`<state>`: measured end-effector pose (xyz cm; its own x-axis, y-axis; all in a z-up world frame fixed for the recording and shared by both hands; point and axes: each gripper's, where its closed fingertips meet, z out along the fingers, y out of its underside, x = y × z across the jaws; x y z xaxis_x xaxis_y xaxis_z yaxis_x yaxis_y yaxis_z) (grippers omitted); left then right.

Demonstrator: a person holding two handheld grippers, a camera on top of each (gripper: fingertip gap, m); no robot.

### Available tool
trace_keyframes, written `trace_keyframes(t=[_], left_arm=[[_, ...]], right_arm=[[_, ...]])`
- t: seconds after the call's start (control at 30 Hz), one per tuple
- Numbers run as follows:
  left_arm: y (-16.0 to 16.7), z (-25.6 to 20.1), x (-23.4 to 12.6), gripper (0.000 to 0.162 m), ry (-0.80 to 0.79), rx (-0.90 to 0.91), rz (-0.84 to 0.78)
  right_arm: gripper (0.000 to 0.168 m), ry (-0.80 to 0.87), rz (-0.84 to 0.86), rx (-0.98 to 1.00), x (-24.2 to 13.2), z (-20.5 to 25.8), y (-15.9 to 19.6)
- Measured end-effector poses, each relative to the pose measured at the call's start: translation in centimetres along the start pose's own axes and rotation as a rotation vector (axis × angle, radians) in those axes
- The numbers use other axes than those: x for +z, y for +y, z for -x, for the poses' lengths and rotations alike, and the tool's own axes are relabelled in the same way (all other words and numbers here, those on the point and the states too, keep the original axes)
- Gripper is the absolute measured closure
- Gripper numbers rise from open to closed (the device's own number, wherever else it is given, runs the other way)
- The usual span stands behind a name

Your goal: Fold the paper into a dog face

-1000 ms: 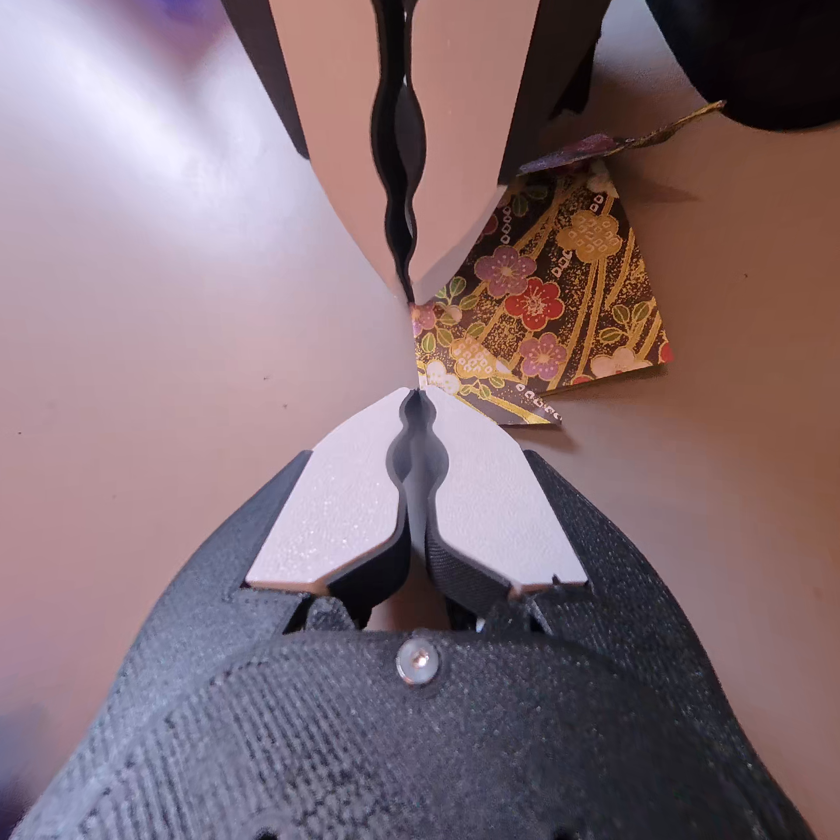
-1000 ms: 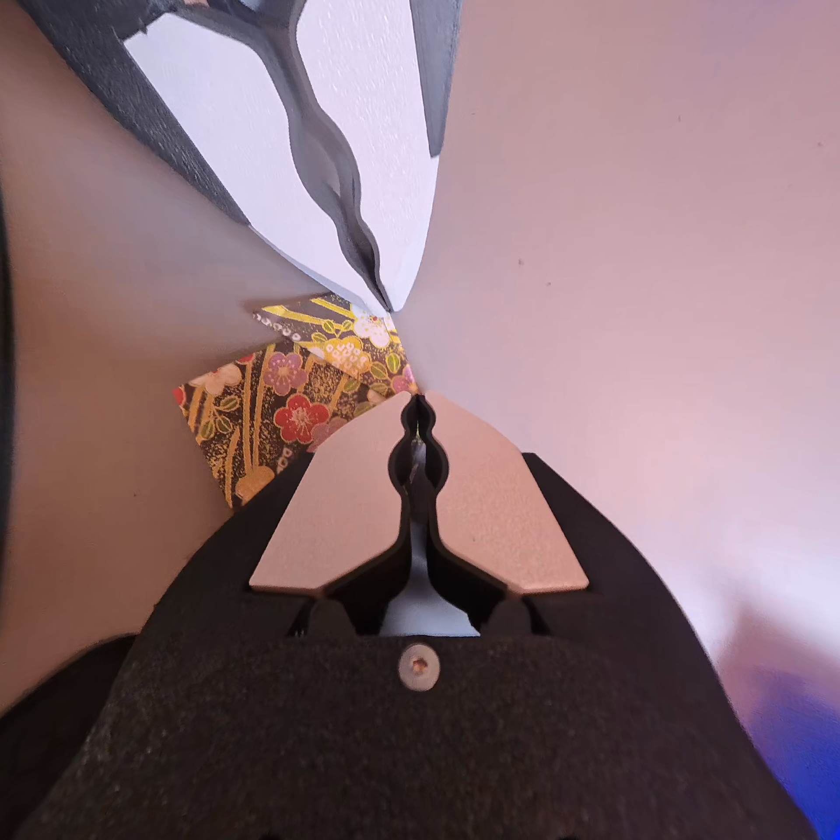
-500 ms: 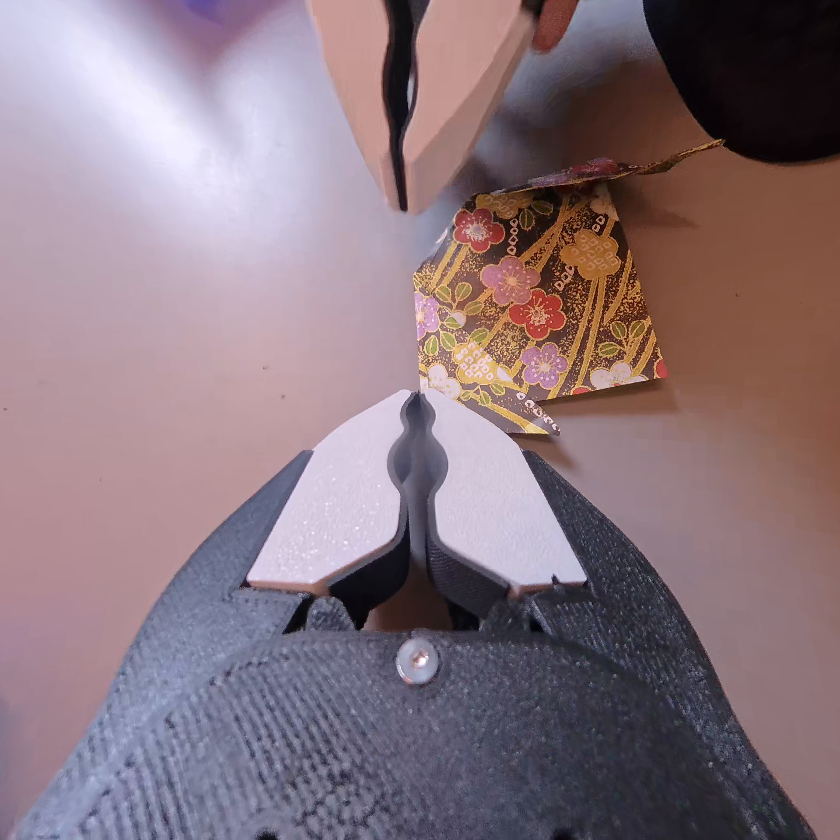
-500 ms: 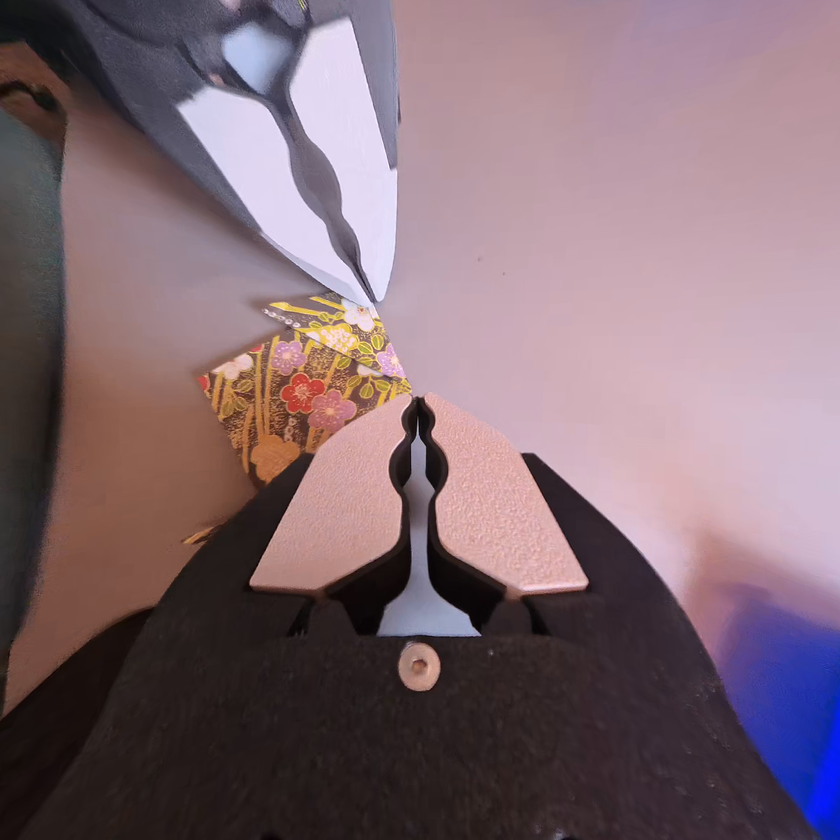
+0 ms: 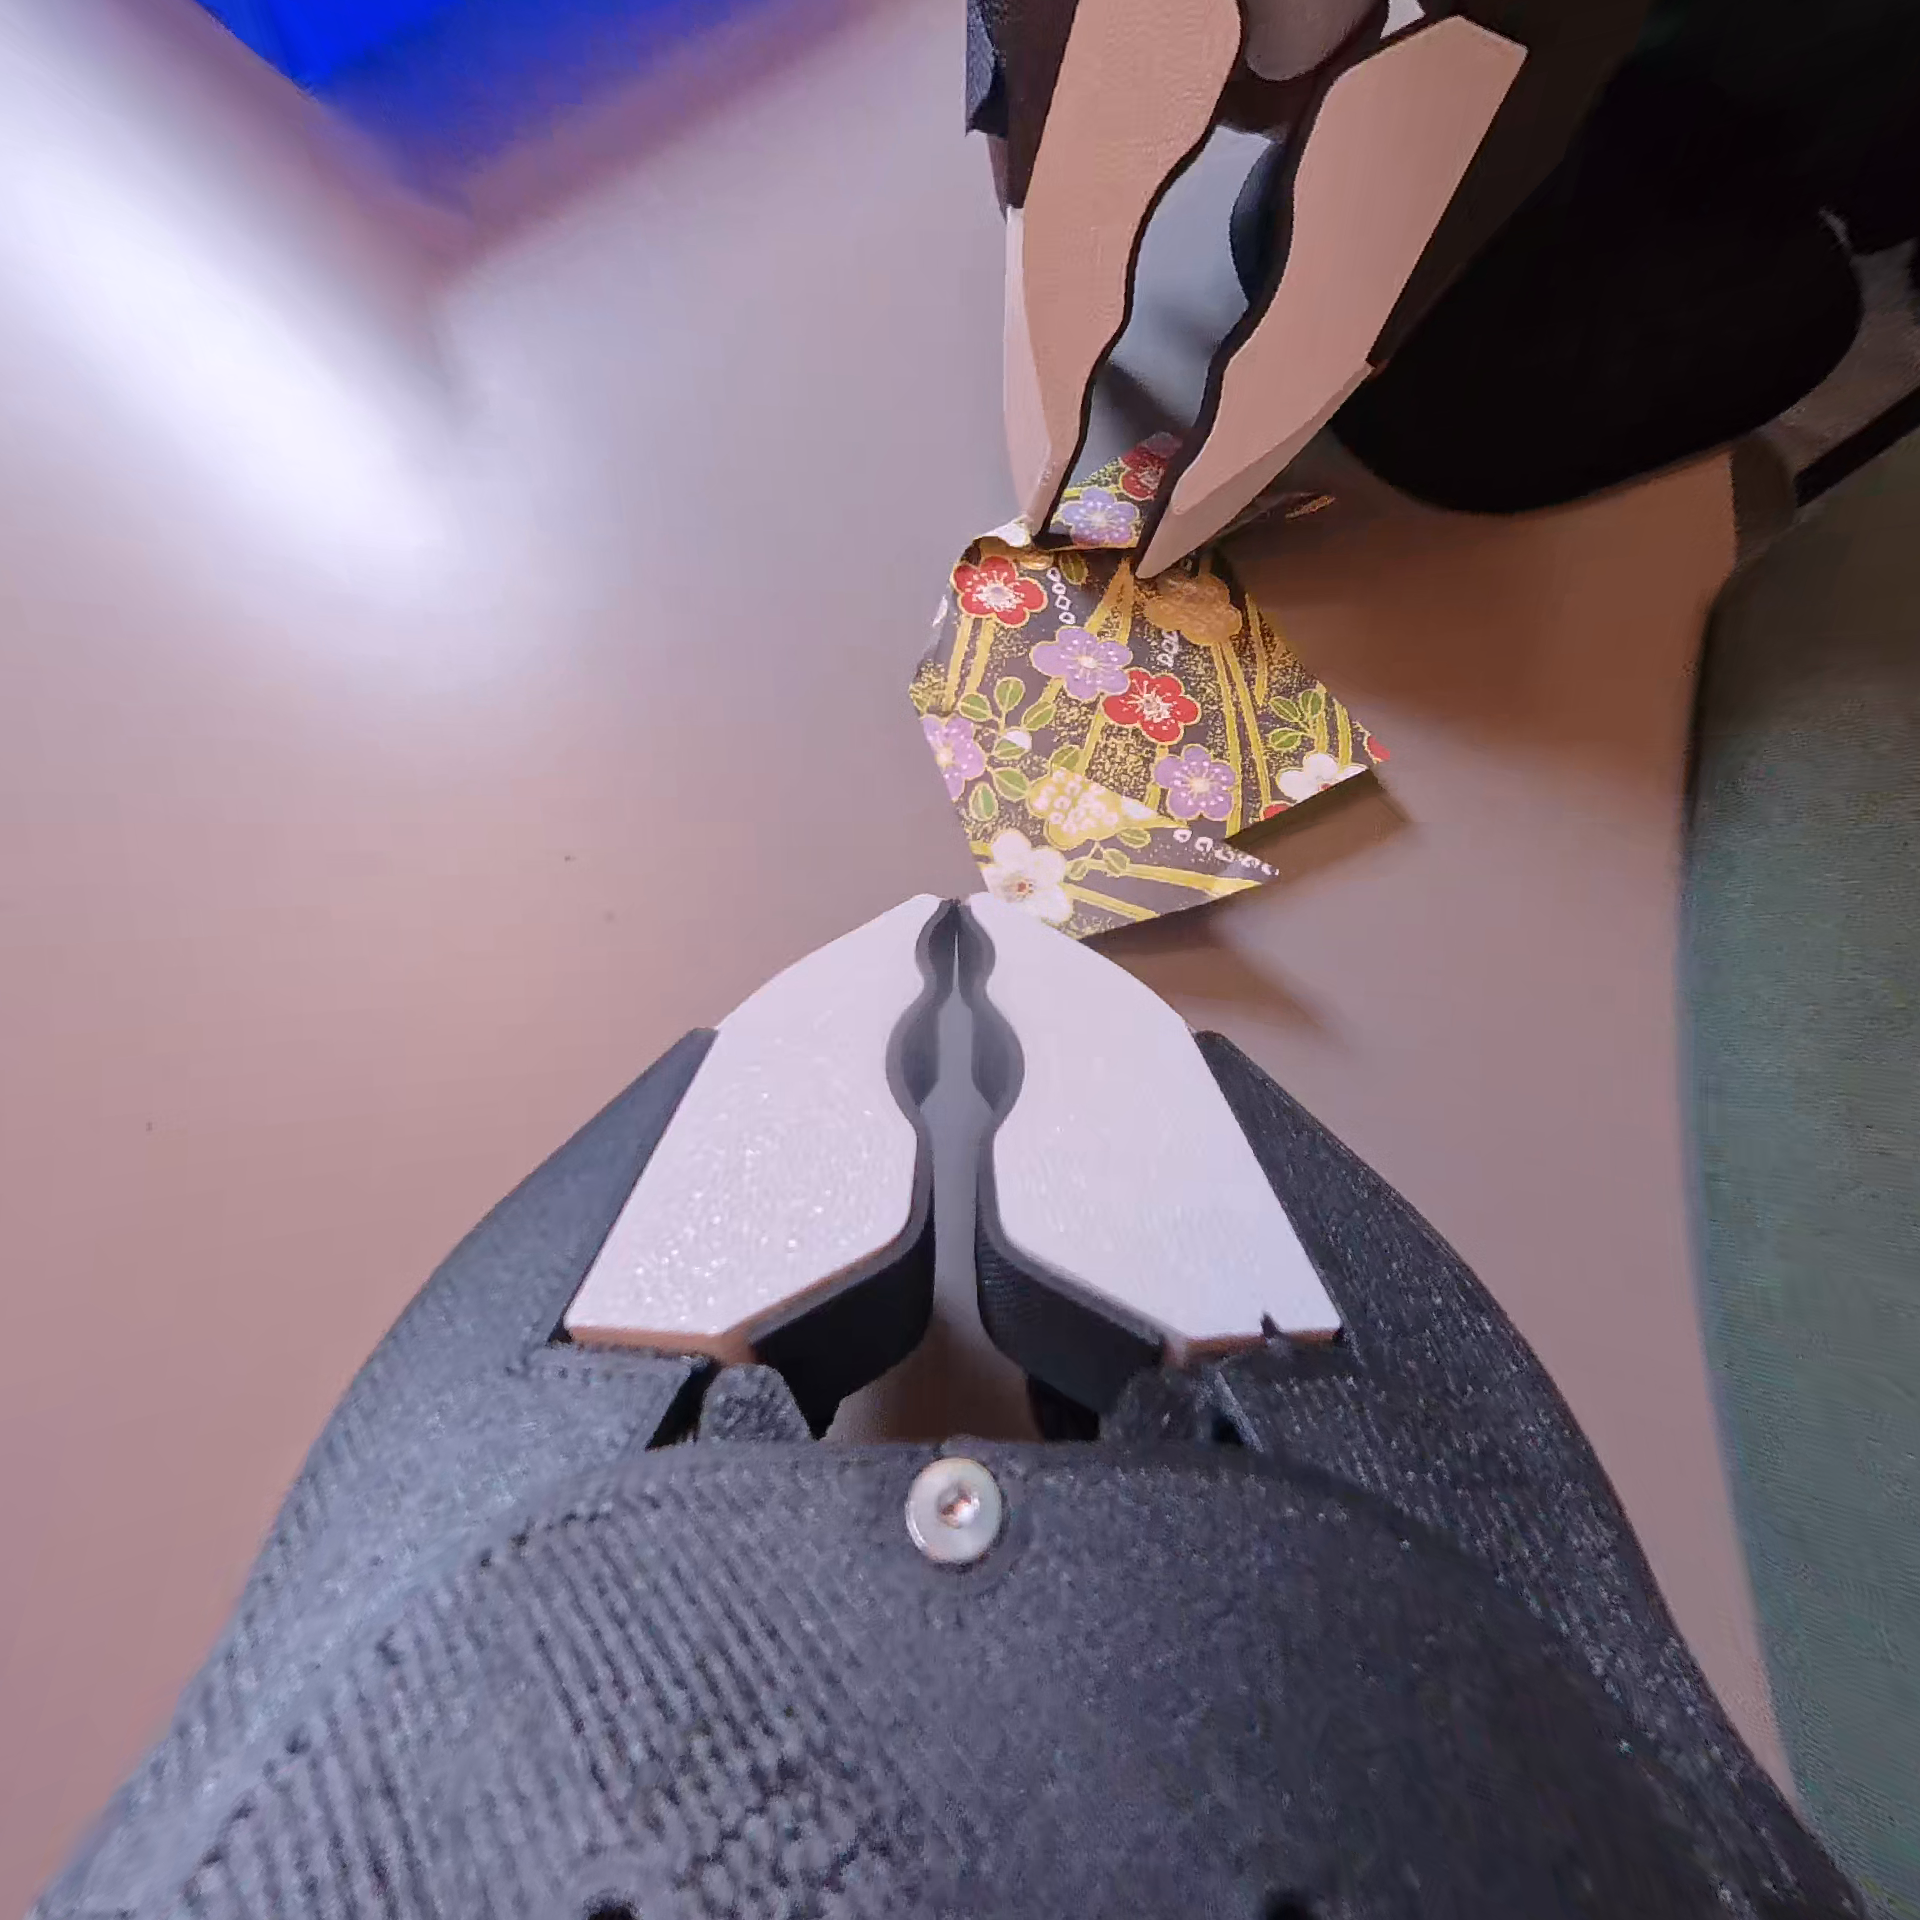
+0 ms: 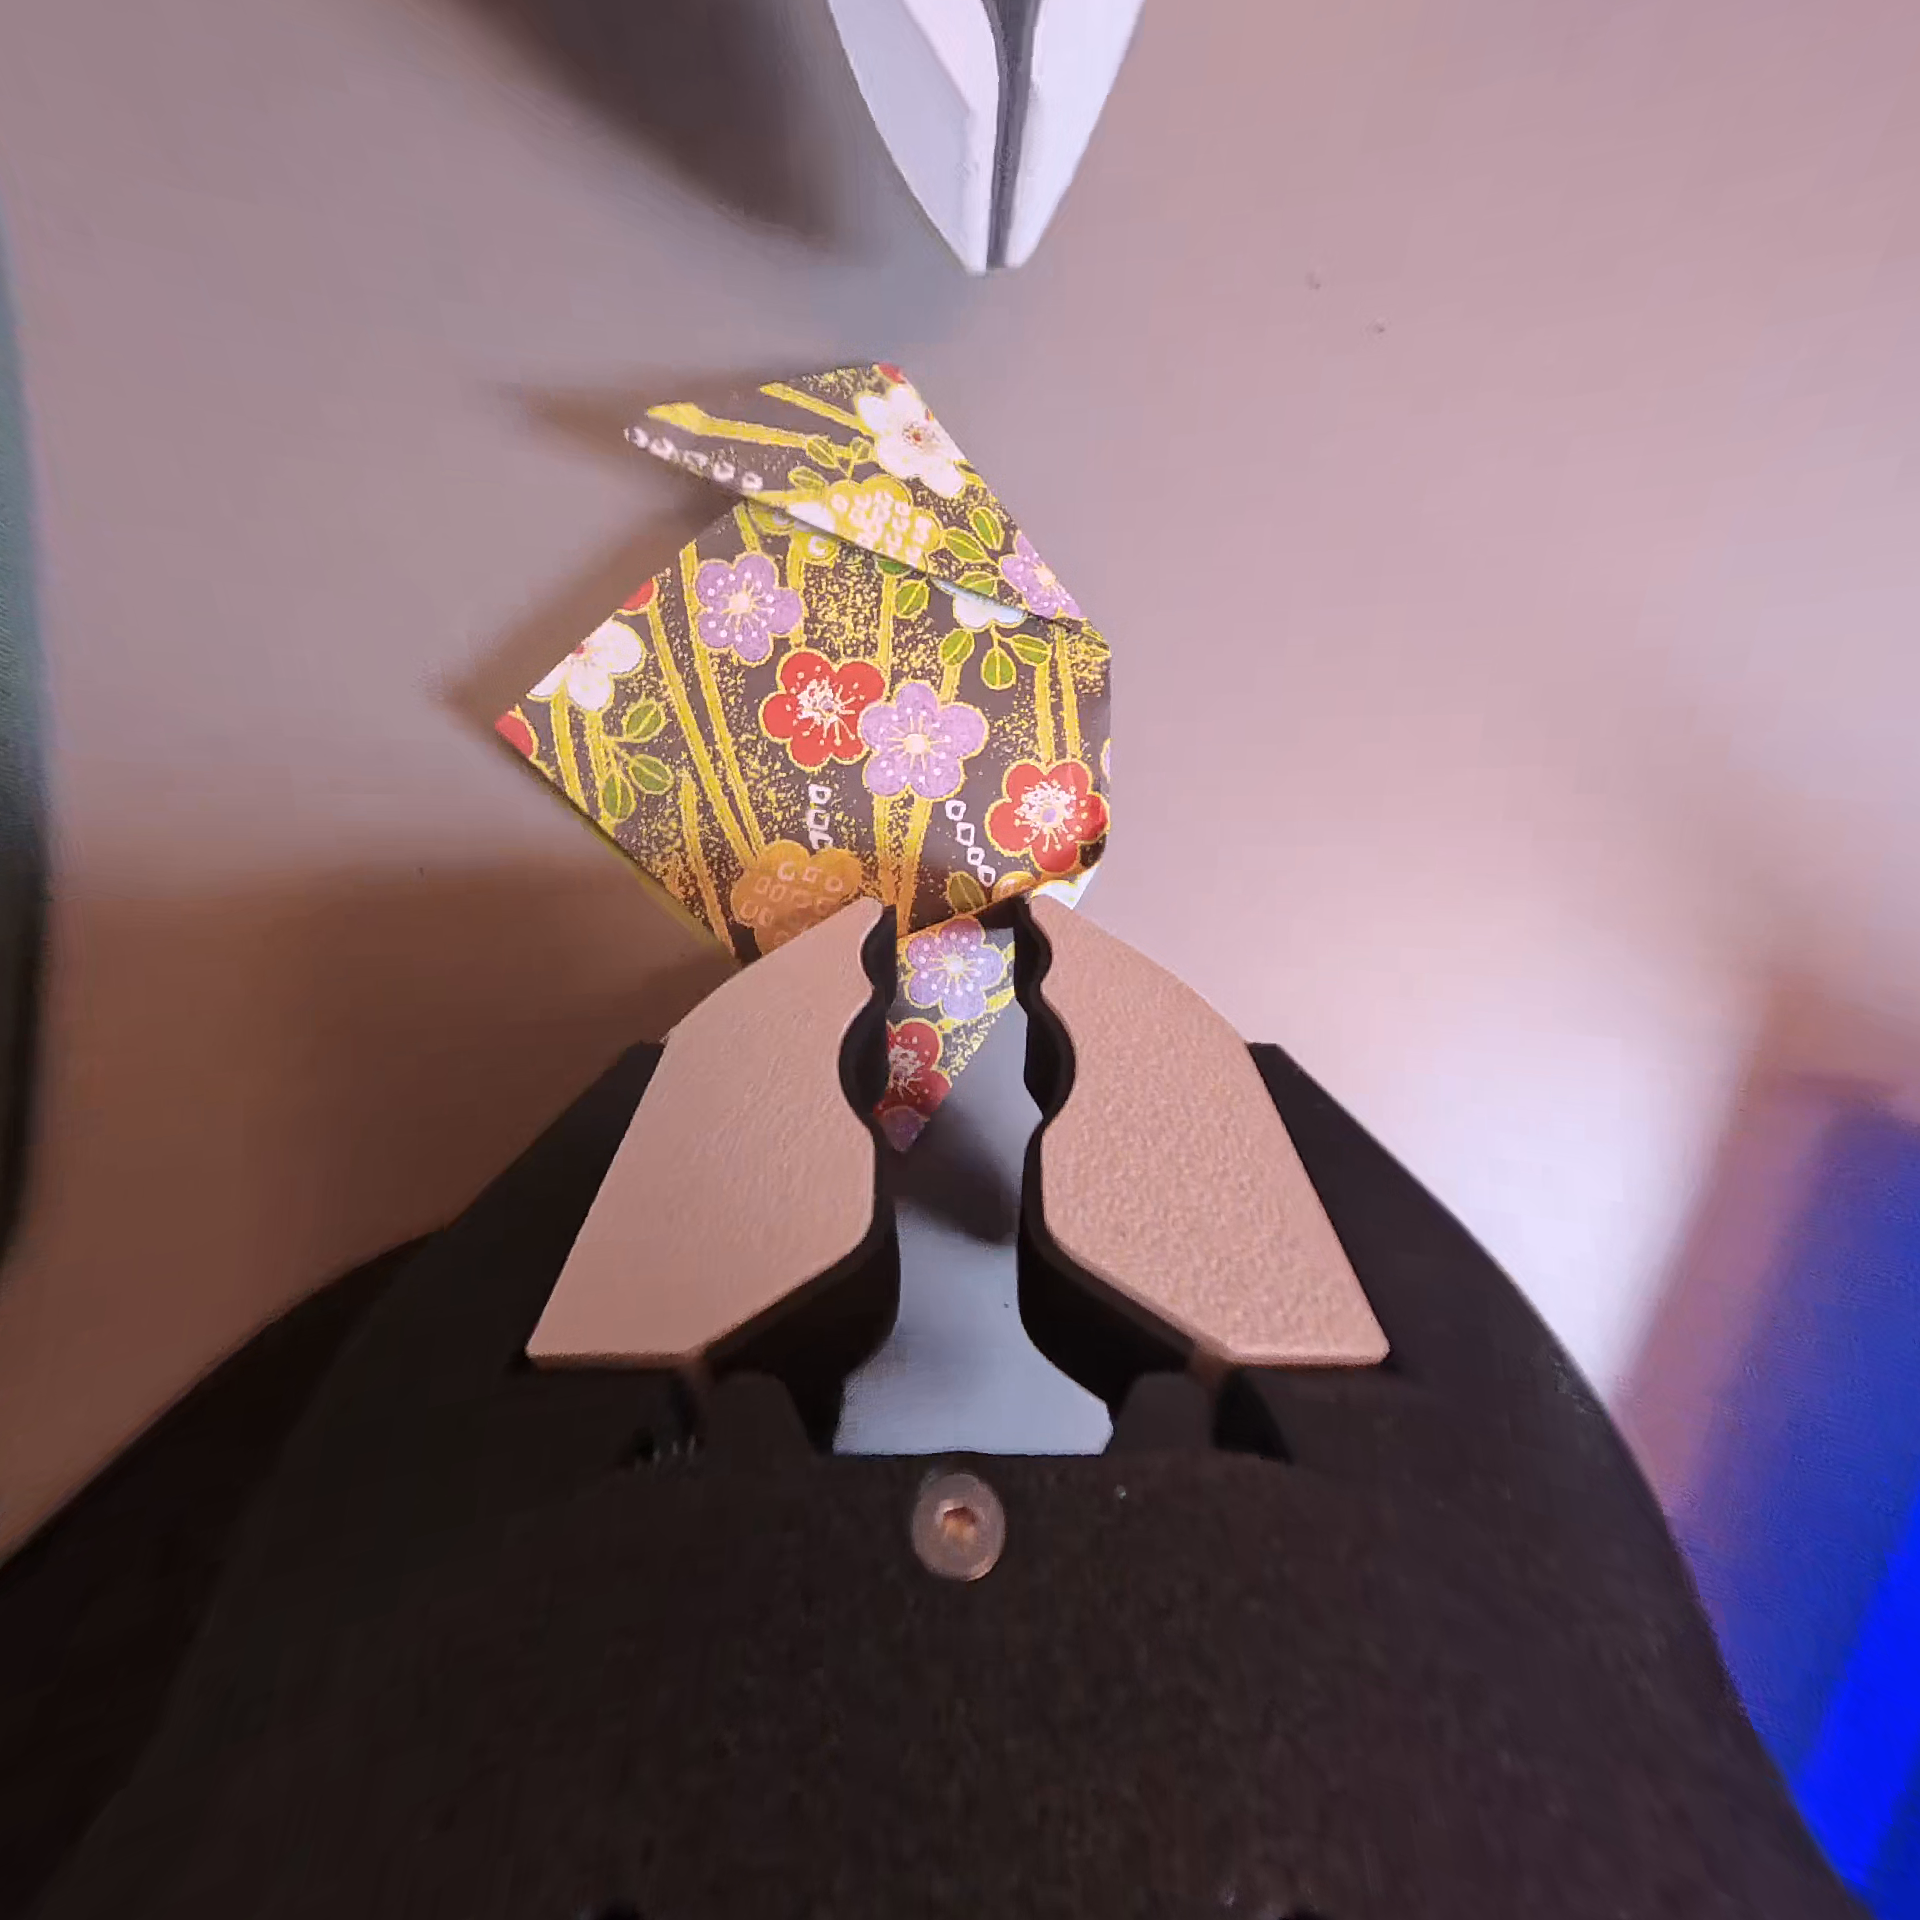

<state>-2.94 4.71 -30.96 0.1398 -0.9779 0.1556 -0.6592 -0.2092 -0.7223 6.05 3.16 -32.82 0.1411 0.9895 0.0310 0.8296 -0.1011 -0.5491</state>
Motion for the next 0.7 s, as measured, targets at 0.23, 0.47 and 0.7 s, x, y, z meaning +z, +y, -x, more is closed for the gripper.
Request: trace_keyframes(t=[0.23,0.47,0.7], left_arm=[[0.0,-0.8,2.8,0.12,-0.01,0.104,0.066],[0.0,-0.1,2.8,0.121,-0.086,0.112,0.079],[0.1,0.3,2.6,0.124,-0.068,0.101,0.078]], right_arm=[[0.147,-0.017,-0.047,-0.134,0.8,-1.5,-1.4],[0.14,0.011,-0.197,-0.246,-2.2,0.0,-4.0],[0.131,0.064,-0.07,-0.444,0.4,3.0,-2.2]])
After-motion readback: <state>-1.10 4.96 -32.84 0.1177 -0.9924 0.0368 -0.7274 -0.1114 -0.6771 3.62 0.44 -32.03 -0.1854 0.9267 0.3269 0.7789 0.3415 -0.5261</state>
